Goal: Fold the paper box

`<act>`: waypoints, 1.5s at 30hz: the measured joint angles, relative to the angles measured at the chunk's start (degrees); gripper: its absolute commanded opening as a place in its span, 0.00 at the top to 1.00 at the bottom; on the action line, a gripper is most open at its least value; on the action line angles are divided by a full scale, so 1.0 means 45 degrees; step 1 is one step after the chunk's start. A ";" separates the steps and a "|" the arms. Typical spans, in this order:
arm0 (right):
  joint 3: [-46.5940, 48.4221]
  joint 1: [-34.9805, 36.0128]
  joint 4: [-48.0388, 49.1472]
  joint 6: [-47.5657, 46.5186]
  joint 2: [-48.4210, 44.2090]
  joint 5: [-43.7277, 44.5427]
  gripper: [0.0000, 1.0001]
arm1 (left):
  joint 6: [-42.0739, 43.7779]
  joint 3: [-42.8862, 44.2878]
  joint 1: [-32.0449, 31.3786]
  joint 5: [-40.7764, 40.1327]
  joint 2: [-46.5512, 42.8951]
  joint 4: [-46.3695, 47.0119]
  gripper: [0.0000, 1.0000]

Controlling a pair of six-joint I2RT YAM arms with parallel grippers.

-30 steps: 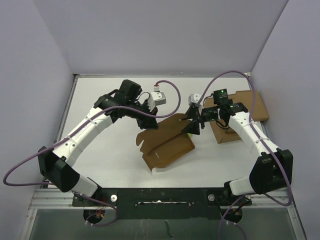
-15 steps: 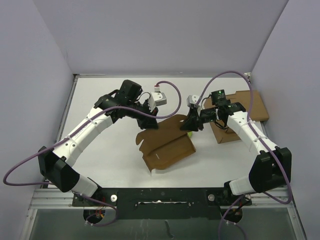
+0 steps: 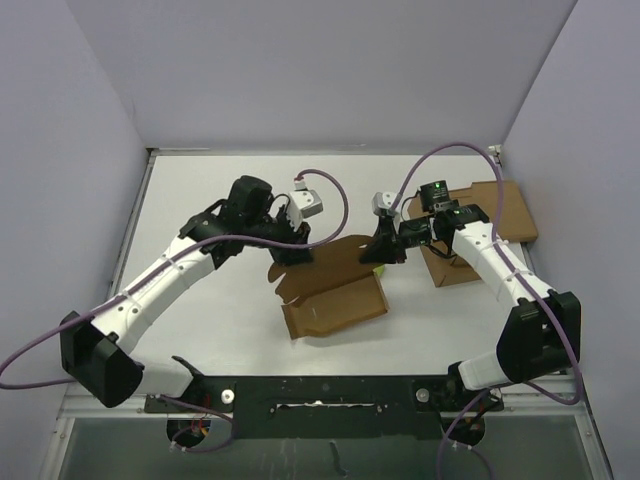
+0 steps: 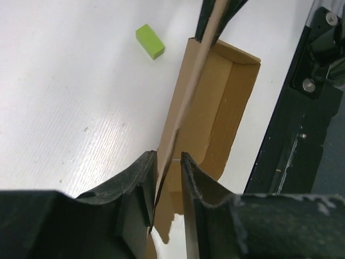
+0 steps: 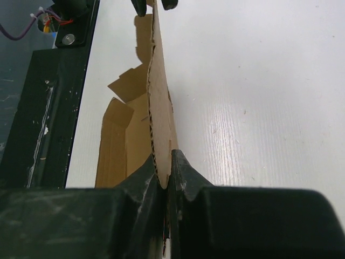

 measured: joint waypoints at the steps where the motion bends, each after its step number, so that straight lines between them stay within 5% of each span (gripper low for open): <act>1: 0.0000 -0.0005 0.0005 0.0005 0.0000 -0.0063 1.00 | -0.0296 -0.0345 0.0034 -0.0233 -0.0316 0.0277 0.66; 8: 0.0000 -0.0175 0.0005 0.0010 0.0000 -0.0291 1.00 | -0.2817 -0.3211 0.0374 -0.1559 -0.3419 0.2764 0.41; 16: 0.0000 -0.0335 0.0005 0.0053 0.0000 -0.0398 1.00 | -0.6421 -0.6863 0.0631 -0.2574 -0.7465 0.5717 0.37; 35: 0.0000 -0.0656 0.0126 0.0389 0.0000 -0.0578 1.00 | -1.1404 -1.1599 0.0656 -0.3215 -1.1249 0.7708 0.38; 45: -0.0019 -0.0850 0.0675 0.1001 0.0005 -0.0563 1.00 | -1.3386 -1.3687 0.0651 -0.3201 -1.0554 0.9525 0.57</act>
